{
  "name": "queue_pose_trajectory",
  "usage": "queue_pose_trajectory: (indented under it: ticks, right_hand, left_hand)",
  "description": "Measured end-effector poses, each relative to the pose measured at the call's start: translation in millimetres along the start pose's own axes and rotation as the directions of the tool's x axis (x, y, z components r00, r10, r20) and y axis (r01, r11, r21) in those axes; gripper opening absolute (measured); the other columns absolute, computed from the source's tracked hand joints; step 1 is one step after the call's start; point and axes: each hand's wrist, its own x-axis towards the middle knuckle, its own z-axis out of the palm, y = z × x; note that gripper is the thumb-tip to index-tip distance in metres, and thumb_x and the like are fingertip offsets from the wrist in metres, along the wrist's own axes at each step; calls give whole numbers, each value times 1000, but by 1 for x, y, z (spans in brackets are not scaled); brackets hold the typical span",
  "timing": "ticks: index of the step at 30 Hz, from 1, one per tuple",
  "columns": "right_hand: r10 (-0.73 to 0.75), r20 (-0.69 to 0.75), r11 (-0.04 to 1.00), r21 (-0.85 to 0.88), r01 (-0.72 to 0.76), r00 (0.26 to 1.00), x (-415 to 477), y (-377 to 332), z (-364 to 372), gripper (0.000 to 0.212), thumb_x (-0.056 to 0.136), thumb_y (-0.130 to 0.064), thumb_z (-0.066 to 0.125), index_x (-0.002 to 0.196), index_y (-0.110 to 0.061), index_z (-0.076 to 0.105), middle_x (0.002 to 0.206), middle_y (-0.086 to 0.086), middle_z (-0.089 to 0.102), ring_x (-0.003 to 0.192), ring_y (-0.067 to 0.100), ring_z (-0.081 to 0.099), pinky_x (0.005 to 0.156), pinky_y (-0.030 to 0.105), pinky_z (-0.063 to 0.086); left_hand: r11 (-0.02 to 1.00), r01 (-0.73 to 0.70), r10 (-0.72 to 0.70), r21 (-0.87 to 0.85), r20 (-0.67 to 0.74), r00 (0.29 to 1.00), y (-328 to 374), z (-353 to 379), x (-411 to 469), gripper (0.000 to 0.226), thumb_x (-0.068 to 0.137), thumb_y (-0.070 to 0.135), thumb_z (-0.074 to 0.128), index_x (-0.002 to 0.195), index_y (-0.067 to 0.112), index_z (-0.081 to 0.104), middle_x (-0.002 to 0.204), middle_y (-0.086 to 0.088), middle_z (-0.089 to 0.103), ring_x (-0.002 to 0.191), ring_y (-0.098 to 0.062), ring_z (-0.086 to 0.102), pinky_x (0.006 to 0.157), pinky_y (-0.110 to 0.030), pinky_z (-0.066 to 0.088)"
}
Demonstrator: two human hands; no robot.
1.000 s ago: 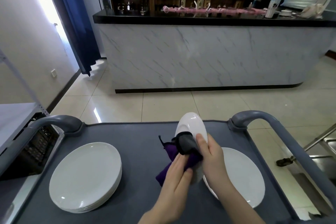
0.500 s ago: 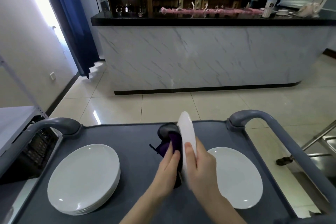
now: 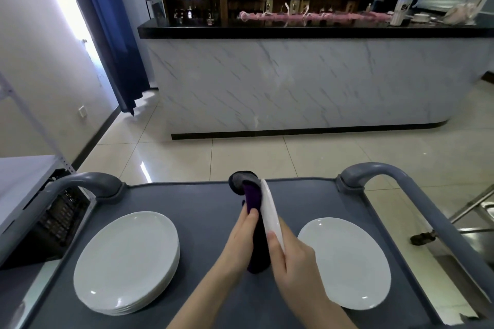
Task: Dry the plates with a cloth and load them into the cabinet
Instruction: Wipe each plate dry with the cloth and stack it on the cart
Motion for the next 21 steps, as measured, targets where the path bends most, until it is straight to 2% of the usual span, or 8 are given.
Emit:
queue_pose_trajectory:
  ticks: [2, 5, 7, 9, 12, 14, 18, 21]
  right_hand:
    - [-34, -44, 999, 11, 35, 998, 1, -4, 0, 42, 102, -35, 38, 138, -24, 54, 96, -17, 67, 81, -6, 62, 71, 8, 44]
    - [-46, -133, 999, 4, 47, 990, 11, -7, 3, 38, 100, -40, 35, 132, -34, 55, 83, -20, 63, 72, -6, 61, 65, 9, 44]
    - [-36, -190, 999, -4, 36, 981, 20, -2, 5, 41, 100, -42, 34, 128, -26, 59, 81, -18, 63, 72, -3, 61, 64, 12, 45]
    - [1, -224, 1000, 8, 1, 975, 30, 5, 7, 37, 101, -38, 36, 118, -18, 62, 75, -22, 58, 70, -5, 58, 61, 10, 41]
    - [56, -180, 998, 27, -52, 982, 34, 13, 9, 23, 100, -32, 38, 108, -28, 59, 69, -23, 55, 66, -2, 57, 59, 12, 38]
    - [83, -130, 996, 44, -78, 988, 27, 15, 12, 18, 101, -33, 38, 100, -38, 55, 68, -18, 59, 66, 3, 60, 58, 19, 40]
    - [69, -48, 995, 73, -65, 996, 9, 10, 13, 27, 101, -37, 37, 121, -48, 52, 88, -15, 70, 82, -2, 66, 66, 16, 49]
    - [-19, -6, 998, 55, 19, 1000, 0, 5, 13, 38, 101, -26, 43, 136, -25, 56, 96, -19, 66, 82, -16, 60, 71, 2, 41]
  left_hand:
    - [999, 12, -12, 33, -3, 1000, -2, -5, 3, 43, 105, 41, 32, 146, 53, 30, 144, 21, 47, 131, 0, 45, 115, -32, 32]
    - [998, 13, -13, 53, 12, 1000, -18, -4, -4, 43, 106, 37, 34, 148, 45, 33, 143, 18, 51, 130, 2, 48, 115, -30, 34]
    - [998, 19, -21, 58, 33, 999, -31, 3, -12, 39, 106, 33, 36, 143, 46, 38, 135, 24, 57, 123, 9, 51, 105, -16, 40]
    - [999, 35, -38, 41, 56, 998, -38, 9, -22, 35, 106, 29, 37, 130, 55, 40, 117, 42, 59, 112, 22, 50, 87, -1, 41]
    - [998, 61, -60, -24, 52, 997, -34, 12, -30, 37, 106, 27, 37, 132, 53, 41, 124, 39, 57, 117, 19, 49, 95, -7, 41]
    - [995, 62, -59, -76, 36, 998, -24, 9, -28, 36, 106, 30, 35, 131, 55, 42, 121, 36, 61, 113, 16, 55, 87, -7, 46]
    - [997, 29, -28, -65, 11, 1000, -11, 0, -19, 36, 107, 29, 31, 133, 53, 38, 118, 41, 59, 110, 22, 52, 79, 1, 42]
    - [999, 35, -35, 15, -5, 999, -15, -6, -14, 40, 106, 34, 30, 144, 49, 31, 135, 30, 51, 118, 16, 50, 92, -6, 40]
